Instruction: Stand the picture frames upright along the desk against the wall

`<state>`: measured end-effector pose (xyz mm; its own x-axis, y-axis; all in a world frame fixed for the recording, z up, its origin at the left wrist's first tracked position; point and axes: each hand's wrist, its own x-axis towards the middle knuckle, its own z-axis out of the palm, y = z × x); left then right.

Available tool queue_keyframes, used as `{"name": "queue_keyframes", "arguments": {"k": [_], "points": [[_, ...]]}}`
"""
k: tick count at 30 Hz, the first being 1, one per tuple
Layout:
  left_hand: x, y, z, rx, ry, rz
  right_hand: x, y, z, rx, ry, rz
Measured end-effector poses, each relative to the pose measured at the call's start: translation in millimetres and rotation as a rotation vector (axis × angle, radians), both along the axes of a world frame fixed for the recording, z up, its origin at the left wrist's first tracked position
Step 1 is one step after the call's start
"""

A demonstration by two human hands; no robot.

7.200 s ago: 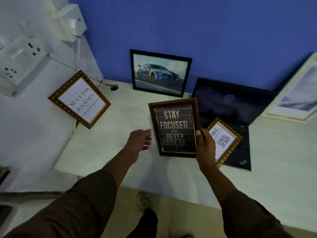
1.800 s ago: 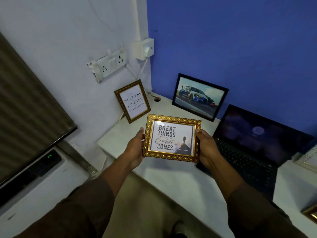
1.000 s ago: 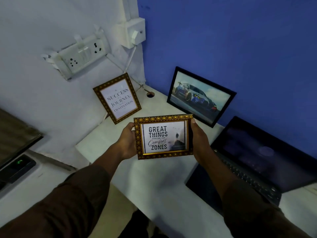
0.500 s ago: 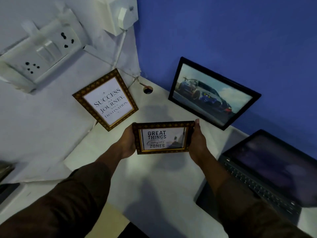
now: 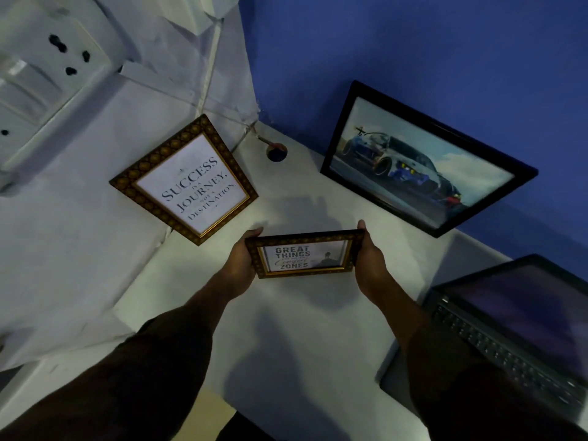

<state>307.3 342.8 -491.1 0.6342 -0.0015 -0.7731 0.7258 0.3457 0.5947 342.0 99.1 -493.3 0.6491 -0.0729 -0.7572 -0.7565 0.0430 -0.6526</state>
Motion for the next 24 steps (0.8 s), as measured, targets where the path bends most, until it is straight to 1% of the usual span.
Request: {"name": "queue_keyframes", "arguments": {"k": [5, 9, 12, 17, 20, 24], "points": [[-6.7, -6.3, 2.7, 0.010, -0.023, 0.104, -5.1, 1.5, 3.4, -0.046, 0.013, 0.011], [-16.8, 2.3, 5.9, 0.073, 0.018, 0.194, -14.4, -3.2, 17.3, -0.084, -0.074, 0.058], [-39.0, 5.9, 14.3, 0.176, 0.009, 0.187, -35.0, -17.6, 29.1, -0.118, -0.178, 0.092], [-96.1, -7.7, 38.8, 0.260, -0.005, 0.192, -82.3, -43.8, 55.3, -0.120, -0.240, 0.115], [-131.8, -25.4, 50.5, 0.242, -0.013, 0.180, -110.6, -54.1, 64.6, -0.108, -0.237, 0.108], [-173.4, -55.0, 69.8, 0.237, -0.047, 0.074, -157.9, -68.6, 86.3, -0.106, -0.288, 0.065]]}}
